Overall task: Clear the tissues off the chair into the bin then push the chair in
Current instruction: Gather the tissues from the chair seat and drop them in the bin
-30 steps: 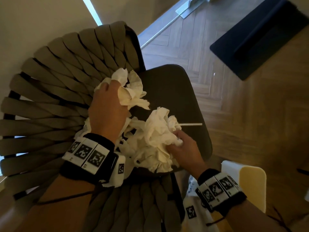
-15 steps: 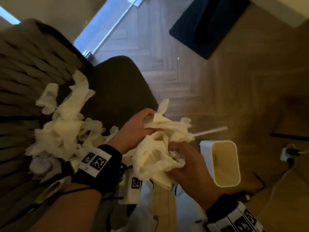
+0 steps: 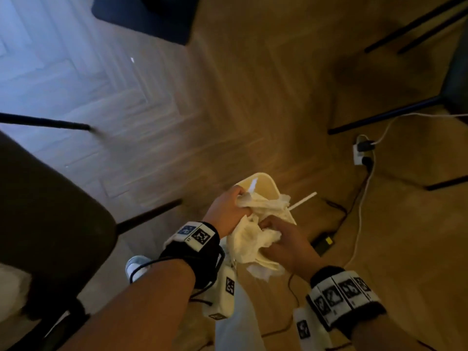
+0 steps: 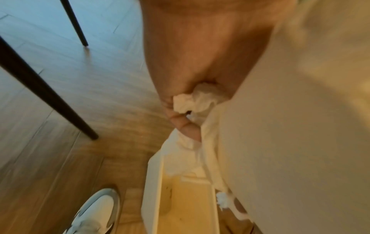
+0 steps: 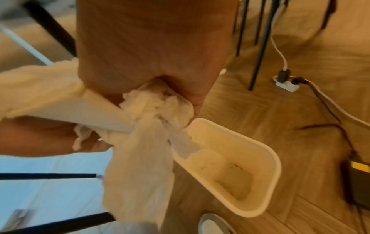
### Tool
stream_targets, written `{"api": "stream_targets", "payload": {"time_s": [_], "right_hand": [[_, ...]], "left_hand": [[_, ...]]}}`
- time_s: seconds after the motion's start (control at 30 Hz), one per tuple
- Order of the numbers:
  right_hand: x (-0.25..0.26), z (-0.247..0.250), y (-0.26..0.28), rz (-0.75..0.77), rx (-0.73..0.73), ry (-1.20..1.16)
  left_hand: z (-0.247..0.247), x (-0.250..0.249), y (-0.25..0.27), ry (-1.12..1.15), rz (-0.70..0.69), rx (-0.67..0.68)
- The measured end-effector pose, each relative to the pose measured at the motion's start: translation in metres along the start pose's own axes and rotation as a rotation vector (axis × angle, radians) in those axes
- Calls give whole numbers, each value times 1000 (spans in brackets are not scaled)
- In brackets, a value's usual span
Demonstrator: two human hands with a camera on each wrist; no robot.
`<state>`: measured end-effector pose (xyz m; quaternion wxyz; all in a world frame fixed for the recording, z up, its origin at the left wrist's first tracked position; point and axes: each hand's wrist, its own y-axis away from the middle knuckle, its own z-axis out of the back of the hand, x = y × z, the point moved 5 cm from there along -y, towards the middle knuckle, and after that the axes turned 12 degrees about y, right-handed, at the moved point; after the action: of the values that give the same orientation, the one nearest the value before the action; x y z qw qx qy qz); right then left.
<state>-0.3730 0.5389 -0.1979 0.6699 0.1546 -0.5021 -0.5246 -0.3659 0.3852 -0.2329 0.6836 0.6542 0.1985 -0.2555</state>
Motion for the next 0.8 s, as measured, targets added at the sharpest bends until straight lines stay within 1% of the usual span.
{"api": "stream_targets", "payload": {"time_s": [0.1, 0.23, 0.33, 0.37, 0.43, 0.5, 0.57, 0.63, 0.67, 0.73, 0.8], "right_hand": [[-52, -18, -46, -102, 81, 12], [-99, -42, -92, -161, 154, -53], [-126, -55, -115, -196, 166, -61], [-132, -57, -119, -228, 154, -72], [-134, -55, -120, -305, 126, -70], [-141, -54, -122, -361, 118, 4], [-143, -51, -122, -364, 106, 119], [-142, -51, -119, -368, 105, 183], [-128, -47, -114, -353, 104, 209], [-124, -45, -108, -366, 84, 217], [-99, -41, -97, -322, 66, 229]], "left_hand": [[-29, 30, -44, -51, 121, -33], [-53, 57, -88, -79, 213, -45], [-60, 71, -108, -31, 267, -72], [-61, 75, -113, -16, 274, -79], [-60, 80, -118, 17, 280, -114], [-58, 83, -118, 56, 289, -154], [-59, 81, -116, 61, 285, -149], [-60, 77, -113, 60, 274, -122], [-50, 72, -103, 79, 261, -121], [-52, 65, -97, 59, 235, -98], [-38, 57, -79, 80, 210, -116]]}}
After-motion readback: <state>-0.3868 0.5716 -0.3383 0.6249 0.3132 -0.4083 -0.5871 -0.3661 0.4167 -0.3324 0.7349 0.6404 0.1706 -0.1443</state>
